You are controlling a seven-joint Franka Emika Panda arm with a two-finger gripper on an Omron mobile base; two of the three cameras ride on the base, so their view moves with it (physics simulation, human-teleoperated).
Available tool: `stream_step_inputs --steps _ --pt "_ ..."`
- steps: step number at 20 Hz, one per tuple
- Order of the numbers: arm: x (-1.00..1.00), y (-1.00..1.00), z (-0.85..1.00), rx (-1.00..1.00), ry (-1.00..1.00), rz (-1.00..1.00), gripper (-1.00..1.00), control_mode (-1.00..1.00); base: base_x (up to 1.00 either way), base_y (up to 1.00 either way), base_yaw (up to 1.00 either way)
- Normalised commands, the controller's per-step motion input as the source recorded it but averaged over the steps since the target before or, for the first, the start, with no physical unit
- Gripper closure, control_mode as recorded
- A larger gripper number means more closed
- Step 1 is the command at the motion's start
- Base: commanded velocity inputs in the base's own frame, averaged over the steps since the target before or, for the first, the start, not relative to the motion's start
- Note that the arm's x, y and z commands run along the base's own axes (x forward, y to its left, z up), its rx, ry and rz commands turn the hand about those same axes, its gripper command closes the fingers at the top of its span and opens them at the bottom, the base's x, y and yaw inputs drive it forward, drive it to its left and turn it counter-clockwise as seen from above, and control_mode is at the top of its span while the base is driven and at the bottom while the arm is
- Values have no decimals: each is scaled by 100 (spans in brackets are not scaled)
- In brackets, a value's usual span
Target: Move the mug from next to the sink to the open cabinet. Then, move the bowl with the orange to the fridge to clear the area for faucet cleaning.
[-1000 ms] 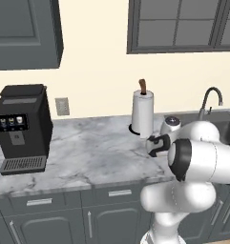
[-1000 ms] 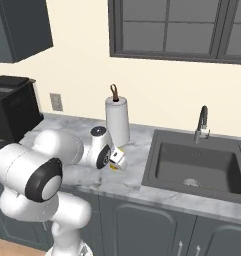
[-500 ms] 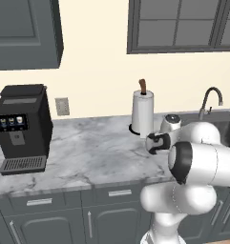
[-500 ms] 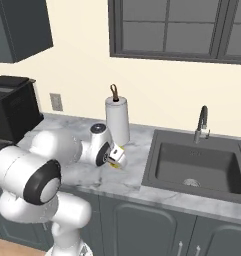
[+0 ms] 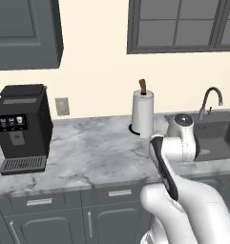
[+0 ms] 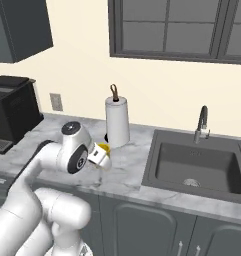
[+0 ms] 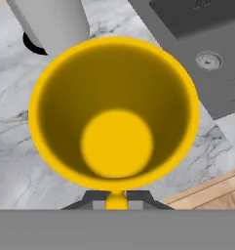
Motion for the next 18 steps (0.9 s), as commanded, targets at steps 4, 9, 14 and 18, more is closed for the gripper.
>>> stream_step_inputs --steps 4,9,14,18 --pt "-50 48 17 -7 0 15 100 100 -44 50 25" --pt "0 0 0 0 0 0 100 100 -39 90 71" --pt "0 0 0 0 0 0 100 100 -24 96 64" --pt "0 0 0 0 0 0 100 100 10 100 29"
